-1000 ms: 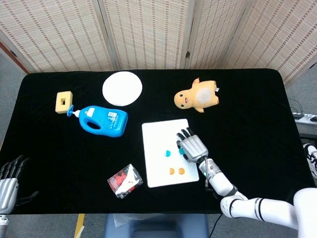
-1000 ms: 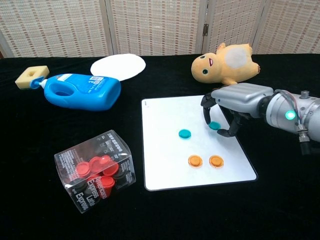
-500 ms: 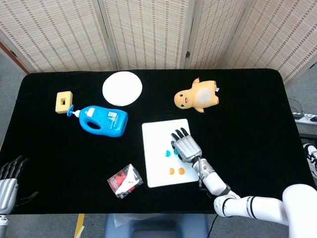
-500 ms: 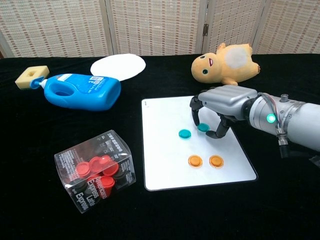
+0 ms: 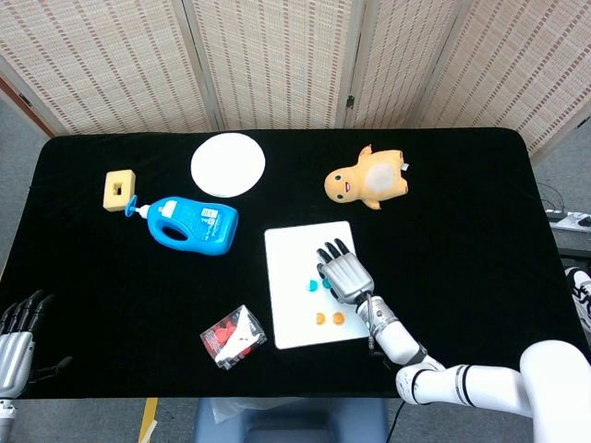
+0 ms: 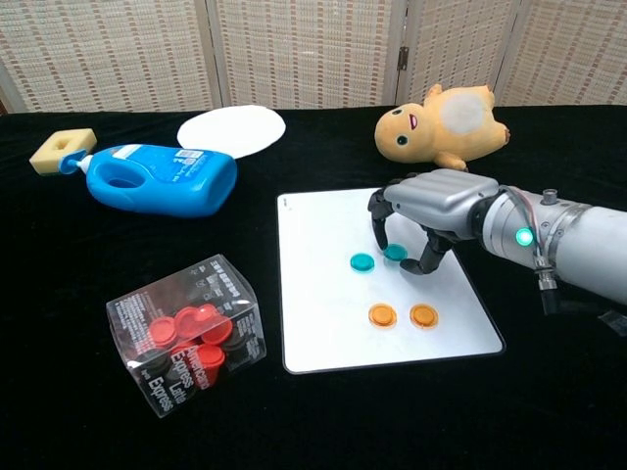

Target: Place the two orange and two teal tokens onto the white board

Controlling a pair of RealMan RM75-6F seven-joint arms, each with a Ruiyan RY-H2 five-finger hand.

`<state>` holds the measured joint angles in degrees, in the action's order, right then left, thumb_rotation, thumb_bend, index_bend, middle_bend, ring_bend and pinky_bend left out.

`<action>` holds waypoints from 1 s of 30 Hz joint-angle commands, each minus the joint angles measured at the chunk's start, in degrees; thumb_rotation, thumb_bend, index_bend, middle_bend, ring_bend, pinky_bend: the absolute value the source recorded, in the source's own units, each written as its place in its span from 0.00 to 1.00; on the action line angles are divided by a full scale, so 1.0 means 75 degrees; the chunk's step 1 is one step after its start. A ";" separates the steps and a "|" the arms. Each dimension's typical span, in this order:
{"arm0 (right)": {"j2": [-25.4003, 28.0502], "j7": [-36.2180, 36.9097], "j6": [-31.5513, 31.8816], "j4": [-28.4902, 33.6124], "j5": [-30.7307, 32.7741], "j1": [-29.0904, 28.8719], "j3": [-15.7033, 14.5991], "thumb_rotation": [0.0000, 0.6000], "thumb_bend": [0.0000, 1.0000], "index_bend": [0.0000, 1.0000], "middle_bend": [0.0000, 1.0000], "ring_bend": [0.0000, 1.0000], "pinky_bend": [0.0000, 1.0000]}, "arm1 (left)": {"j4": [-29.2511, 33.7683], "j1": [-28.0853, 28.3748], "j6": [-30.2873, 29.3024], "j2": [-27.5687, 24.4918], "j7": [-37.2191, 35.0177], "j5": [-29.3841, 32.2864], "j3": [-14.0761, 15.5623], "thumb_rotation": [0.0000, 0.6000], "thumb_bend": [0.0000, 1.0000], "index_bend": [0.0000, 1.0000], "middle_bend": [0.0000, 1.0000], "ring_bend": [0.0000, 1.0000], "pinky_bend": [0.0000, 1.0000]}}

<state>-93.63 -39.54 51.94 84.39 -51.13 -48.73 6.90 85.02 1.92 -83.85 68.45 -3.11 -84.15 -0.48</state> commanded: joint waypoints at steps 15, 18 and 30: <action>0.0298 0.0246 0.0429 0.0304 -0.0272 0.0084 -0.0008 1.00 0.44 0.31 0.14 0.07 0.00 | -0.0046 0.0001 0.0009 0.0016 -0.0027 -0.0001 -0.0012 1.00 0.10 0.00 0.00 0.00 0.00; 0.0751 0.0511 0.0877 0.0712 -0.0598 0.0353 0.0005 1.00 0.44 0.30 0.14 0.06 0.00 | -0.0039 0.0006 -0.0011 0.0004 -0.0043 -0.0001 -0.0035 1.00 0.10 0.00 0.00 0.00 0.00; 0.3228 0.2548 0.3296 0.2066 -0.2749 0.2477 -0.0736 1.00 0.44 0.13 0.08 0.06 0.00 | 0.0108 0.0145 -0.0025 0.0035 0.0151 -0.0048 -0.0167 1.00 0.10 0.00 0.00 0.00 0.00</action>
<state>-72.92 -24.00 72.82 97.45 -68.05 -33.90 3.47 85.66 2.89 -83.88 68.64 -2.21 -84.43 -1.56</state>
